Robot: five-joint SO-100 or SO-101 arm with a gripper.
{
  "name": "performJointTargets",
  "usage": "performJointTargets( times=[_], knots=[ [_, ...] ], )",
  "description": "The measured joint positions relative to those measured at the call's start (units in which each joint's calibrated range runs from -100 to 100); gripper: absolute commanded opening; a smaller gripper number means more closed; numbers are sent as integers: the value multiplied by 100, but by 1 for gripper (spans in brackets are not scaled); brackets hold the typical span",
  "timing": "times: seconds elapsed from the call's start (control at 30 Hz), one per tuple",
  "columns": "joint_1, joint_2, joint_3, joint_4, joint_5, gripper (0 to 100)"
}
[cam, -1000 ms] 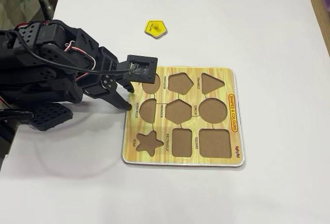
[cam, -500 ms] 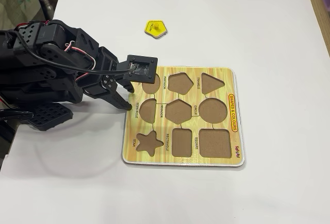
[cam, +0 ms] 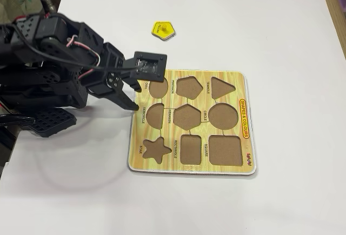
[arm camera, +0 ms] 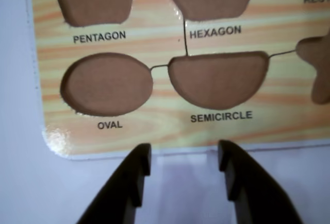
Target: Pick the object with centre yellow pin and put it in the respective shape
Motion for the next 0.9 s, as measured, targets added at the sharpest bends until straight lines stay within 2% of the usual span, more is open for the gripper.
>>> performJointTargets(
  times=[0.4, 0.7, 0.9],
  knots=[
    [-47, 3754, -3228, 17, 42, 16],
    [-842, 5387, -5414, 1500, 26, 15],
    [-1749, 6418, -6187, 1645, 5, 16]
  ],
)
